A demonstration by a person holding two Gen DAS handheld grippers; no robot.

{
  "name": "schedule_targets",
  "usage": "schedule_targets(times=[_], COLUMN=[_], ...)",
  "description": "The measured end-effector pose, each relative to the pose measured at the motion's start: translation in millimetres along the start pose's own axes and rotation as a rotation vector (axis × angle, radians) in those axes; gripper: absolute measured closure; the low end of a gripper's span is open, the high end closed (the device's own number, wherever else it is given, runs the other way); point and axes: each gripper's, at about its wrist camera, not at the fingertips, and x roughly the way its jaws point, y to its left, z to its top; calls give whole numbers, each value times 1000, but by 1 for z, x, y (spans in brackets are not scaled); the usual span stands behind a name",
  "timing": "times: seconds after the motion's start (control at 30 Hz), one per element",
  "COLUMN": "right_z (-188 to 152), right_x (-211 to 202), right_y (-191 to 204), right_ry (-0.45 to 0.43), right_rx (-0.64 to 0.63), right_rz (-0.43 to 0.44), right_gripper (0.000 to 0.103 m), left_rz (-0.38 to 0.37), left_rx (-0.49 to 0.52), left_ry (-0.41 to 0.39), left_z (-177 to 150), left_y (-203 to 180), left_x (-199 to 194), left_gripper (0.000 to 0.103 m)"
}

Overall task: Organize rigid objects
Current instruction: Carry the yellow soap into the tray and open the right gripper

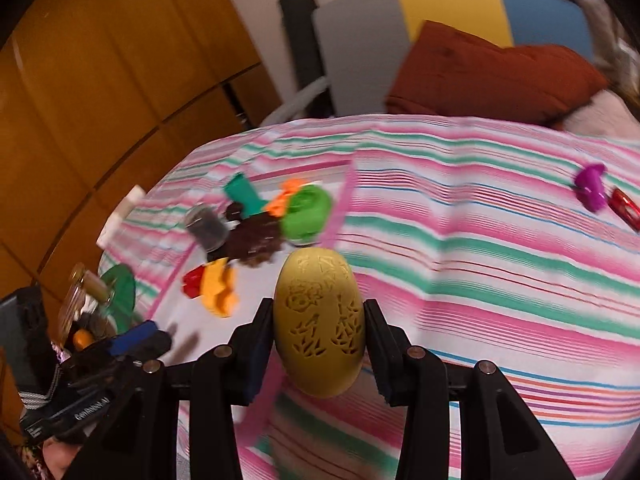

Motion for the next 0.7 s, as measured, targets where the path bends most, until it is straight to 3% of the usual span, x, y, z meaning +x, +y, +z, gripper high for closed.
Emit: schedule_targets(times=[0.23,0.7], right_z=[4,16], right_x=[21,89], right_y=[31,59], right_ry=[40,118], right_rx=[-67,-257], right_rz=[26,-152], right_gripper=[59,59], left_rz=[10,16], left_rx=[1,-17], left_ry=[4,15], left_z=[-2,-3], left_y=[0,6], left_x=[1,2], left_gripper=[56,56])
